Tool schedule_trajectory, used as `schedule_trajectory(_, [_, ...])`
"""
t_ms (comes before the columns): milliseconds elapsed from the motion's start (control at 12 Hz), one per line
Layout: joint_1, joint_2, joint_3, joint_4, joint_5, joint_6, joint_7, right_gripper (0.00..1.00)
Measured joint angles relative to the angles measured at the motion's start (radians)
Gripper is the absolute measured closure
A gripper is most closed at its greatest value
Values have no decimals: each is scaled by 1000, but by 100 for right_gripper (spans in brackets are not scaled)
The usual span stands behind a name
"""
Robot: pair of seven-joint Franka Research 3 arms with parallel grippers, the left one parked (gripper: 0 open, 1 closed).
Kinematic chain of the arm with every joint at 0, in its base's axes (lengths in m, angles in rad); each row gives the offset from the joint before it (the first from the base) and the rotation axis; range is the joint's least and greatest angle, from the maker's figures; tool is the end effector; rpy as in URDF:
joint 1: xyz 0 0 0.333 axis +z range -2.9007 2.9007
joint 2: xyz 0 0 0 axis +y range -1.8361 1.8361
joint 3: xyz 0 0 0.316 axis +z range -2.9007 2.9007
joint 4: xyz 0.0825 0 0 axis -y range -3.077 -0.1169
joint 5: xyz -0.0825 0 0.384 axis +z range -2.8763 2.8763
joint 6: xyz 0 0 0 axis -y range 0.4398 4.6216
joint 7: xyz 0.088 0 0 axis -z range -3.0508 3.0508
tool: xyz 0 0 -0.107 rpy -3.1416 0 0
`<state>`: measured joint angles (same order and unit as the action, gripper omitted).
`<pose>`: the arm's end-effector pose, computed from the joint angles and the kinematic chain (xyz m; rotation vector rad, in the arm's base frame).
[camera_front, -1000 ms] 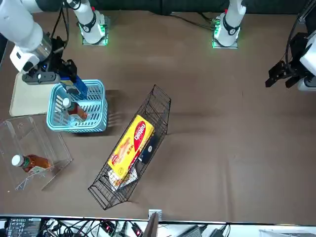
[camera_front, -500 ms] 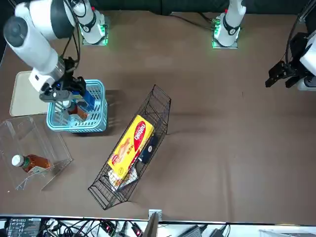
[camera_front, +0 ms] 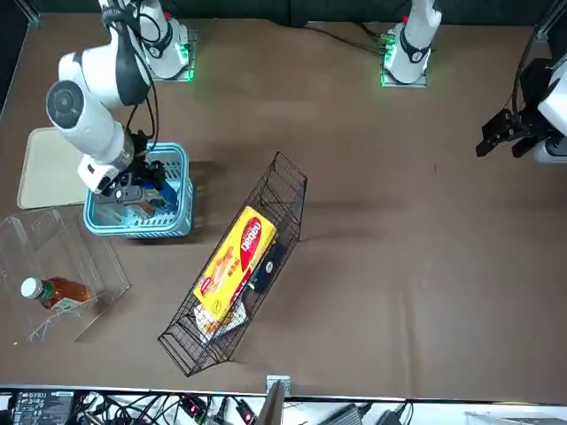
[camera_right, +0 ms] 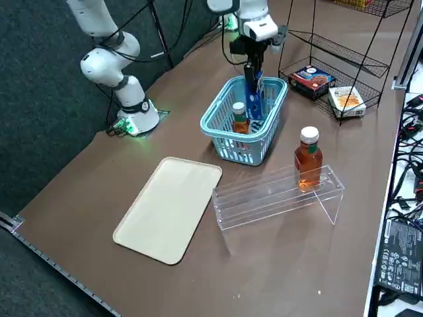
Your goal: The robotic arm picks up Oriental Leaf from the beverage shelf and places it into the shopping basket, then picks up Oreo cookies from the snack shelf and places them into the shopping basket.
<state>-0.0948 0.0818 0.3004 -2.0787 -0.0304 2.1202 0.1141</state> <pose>0.5454 0.1105 0.3878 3.1294 0.1681 -0.0560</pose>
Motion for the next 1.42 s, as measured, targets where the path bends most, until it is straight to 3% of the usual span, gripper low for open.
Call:
schedule_trajectory(750, [-1, 109, -2, -18, -43, 91, 8, 41])
schedule_trajectory(833, [-2, 110, -3, -18, -43, 91, 24, 37])
schedule_trajectory(917, [-2, 110, -3, -18, -44, 91, 42, 27])
schedule_trajectory(1000, [-2, 110, -3, -12, -44, 91, 68, 5])
schedule_trajectory(1083, [-2, 109, -3, -2, -44, 89, 74, 0])
schedule_trajectory(1417, [-2, 98, -3, 107, -44, -77, 87, 0])
